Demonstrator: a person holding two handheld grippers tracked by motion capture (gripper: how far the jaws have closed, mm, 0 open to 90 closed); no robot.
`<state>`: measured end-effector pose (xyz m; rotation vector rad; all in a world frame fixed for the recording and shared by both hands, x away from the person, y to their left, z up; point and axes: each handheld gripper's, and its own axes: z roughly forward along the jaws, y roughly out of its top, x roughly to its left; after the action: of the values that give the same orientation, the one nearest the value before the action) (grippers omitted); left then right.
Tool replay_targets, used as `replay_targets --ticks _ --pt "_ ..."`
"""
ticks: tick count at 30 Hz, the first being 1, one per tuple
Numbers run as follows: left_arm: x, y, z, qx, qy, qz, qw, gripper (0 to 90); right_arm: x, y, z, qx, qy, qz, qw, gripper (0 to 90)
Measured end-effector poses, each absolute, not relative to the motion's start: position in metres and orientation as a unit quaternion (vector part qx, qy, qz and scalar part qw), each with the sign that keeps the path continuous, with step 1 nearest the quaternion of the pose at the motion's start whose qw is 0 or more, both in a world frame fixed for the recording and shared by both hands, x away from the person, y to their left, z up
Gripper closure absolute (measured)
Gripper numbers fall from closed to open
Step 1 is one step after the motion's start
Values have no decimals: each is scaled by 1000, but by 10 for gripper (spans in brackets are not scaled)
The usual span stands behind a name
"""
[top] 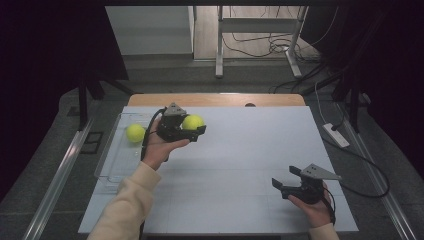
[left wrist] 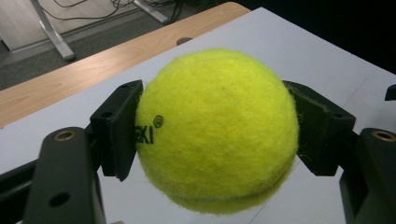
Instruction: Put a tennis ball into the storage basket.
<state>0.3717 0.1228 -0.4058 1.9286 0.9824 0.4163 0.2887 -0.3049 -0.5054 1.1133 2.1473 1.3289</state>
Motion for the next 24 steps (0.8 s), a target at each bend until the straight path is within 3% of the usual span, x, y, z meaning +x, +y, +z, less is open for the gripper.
replay_targets --ticks 24 --pt "367 150 -407 766 422 182 449 268 289 -305 -508 397 766 470 187 133"
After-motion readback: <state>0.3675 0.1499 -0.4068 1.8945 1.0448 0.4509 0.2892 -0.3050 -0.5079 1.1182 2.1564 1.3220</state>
